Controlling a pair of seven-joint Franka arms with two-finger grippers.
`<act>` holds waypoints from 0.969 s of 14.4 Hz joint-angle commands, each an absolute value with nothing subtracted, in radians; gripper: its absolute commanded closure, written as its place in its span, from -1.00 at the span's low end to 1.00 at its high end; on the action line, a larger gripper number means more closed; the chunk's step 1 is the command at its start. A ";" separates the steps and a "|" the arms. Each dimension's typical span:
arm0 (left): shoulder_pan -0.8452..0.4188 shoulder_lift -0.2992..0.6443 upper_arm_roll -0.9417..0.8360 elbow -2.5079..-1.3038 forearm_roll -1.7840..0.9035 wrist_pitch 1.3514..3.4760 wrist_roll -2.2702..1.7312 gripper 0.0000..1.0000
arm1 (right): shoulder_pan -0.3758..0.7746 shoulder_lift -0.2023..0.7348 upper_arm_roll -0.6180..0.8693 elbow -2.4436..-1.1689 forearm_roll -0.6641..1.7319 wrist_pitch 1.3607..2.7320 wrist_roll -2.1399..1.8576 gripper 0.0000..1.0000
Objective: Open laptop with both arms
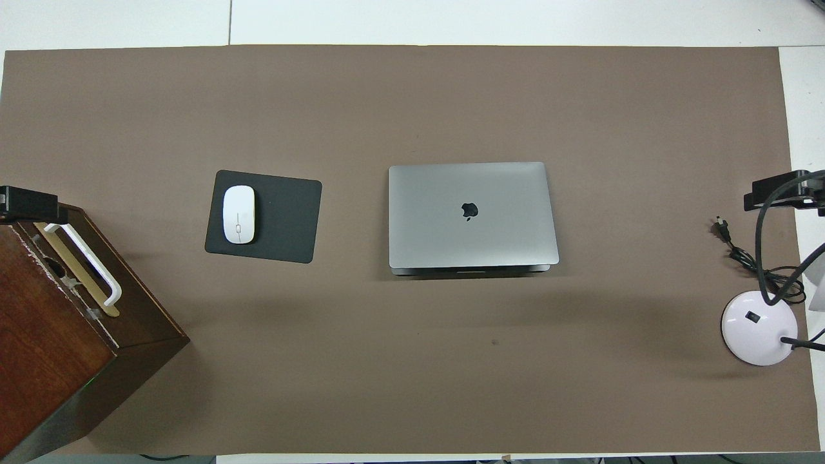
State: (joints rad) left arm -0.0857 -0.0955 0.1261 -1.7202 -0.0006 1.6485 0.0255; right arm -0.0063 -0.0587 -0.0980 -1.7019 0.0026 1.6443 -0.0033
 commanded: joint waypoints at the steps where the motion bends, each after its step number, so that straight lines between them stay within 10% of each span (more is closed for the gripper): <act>1: -0.083 -0.115 0.126 -1.736 0.005 1.646 0.008 -0.51 | -0.014 -0.087 -0.095 -1.736 -0.008 1.667 -0.026 -1.00; 3: -0.078 -0.117 0.126 -1.743 0.005 1.666 0.008 0.84 | -0.014 -0.087 -0.095 -1.736 -0.008 1.667 -0.023 -1.00; 4: -0.078 -0.115 0.126 -1.743 0.005 1.675 -0.009 1.00 | -0.014 -0.089 -0.095 -1.738 -0.006 1.667 -0.023 -1.00; 14: -0.078 -0.109 0.126 -1.738 -0.001 1.727 -0.156 1.00 | -0.014 -0.087 -0.095 -1.736 -0.008 1.667 -0.031 -1.00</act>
